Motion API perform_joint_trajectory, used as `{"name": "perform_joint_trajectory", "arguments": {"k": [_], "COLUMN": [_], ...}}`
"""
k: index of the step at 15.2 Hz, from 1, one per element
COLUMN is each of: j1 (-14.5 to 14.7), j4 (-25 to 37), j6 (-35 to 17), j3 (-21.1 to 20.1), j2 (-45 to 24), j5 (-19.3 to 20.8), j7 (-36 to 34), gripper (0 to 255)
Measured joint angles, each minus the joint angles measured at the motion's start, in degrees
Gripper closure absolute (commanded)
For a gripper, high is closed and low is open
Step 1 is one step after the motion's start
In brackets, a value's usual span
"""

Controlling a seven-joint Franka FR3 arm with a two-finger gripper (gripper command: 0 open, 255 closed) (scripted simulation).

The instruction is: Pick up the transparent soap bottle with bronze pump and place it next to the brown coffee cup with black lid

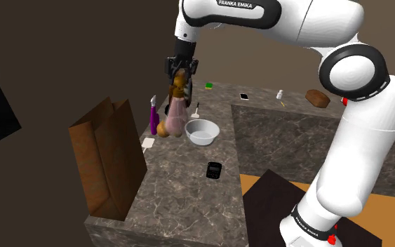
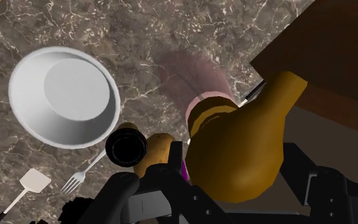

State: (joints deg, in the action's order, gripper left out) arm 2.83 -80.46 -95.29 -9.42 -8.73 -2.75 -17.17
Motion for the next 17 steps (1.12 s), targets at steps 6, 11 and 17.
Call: {"name": "perform_joint_trajectory", "arguments": {"k": [6,11,17], "j1": [0.01,-0.13,-0.18], "j4": [-6.35,-10.86,-15.59], "j6": [-5.14,-9.21,-13.73], "j3": [-0.05,0.04,0.07], "j2": [1.23,1.66,1.86], "j5": [-0.22,-0.38,-0.50], "j7": [0.18,0.64,0.98], "gripper": [255,255,255]}}
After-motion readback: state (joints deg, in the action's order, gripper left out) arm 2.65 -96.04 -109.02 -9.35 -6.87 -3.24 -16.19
